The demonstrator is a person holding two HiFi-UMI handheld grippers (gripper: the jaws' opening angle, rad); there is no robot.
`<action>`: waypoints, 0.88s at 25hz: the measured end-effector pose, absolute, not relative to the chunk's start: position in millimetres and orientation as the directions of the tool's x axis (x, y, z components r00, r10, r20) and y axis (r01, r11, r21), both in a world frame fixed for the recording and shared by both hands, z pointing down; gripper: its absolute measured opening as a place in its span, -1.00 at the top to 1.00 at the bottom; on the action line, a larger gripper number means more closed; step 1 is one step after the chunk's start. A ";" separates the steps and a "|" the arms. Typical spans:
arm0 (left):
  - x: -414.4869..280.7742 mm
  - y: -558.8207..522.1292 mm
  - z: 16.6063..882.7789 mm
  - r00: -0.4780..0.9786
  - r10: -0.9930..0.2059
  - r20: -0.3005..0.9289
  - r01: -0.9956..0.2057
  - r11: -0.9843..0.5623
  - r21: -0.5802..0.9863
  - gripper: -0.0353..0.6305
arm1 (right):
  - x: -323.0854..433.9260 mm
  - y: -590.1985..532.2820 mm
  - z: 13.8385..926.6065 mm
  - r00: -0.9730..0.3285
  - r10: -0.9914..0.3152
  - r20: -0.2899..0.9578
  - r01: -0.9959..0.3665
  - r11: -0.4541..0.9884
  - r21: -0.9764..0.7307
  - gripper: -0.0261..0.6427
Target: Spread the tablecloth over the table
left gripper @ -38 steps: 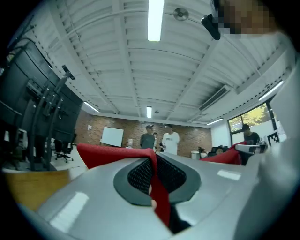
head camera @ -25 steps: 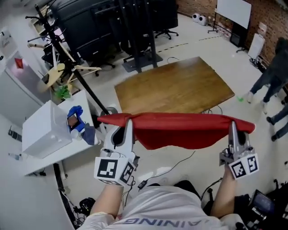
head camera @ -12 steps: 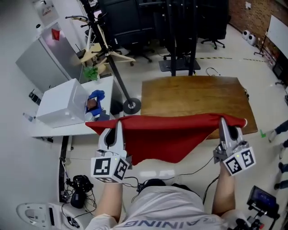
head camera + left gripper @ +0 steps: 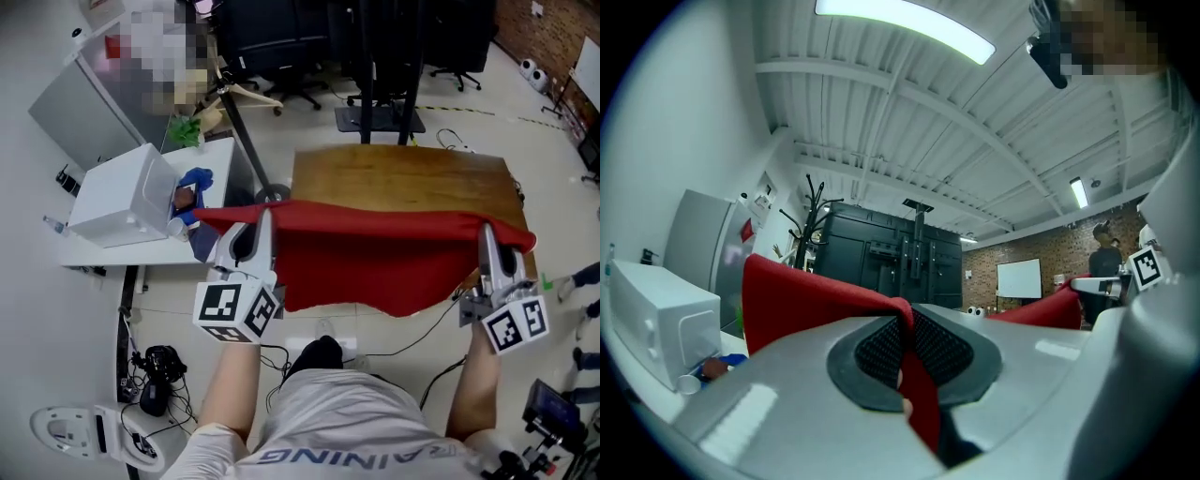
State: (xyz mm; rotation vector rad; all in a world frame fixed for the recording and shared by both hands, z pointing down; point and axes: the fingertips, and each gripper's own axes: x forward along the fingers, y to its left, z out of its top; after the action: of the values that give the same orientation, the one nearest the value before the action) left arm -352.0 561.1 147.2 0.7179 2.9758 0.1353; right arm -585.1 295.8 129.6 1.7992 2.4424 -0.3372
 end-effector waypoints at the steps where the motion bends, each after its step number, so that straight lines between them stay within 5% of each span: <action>1: -361.4 569.1 151.9 -0.892 0.450 -0.047 0.444 0.890 0.102 0.84 | -594.2 303.9 132.6 -0.312 0.931 -0.189 0.948 0.293 -0.125 0.87; 14: -522.0 723.7 254.1 -0.930 0.335 0.154 0.352 0.931 0.101 0.84 | -737.0 449.8 219.5 -0.471 0.882 0.022 0.874 0.470 -0.123 0.87; 22: -592.2 774.1 306.9 -0.911 0.283 0.300 0.335 0.932 0.138 0.84 | -801.0 493.1 281.8 -0.443 0.881 0.167 0.868 0.468 -0.166 0.87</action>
State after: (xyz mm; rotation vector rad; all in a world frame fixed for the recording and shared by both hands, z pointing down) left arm -592.2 774.1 306.9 0.5484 3.3606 0.3239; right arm -801.0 493.1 281.8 1.7489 2.8817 -0.0948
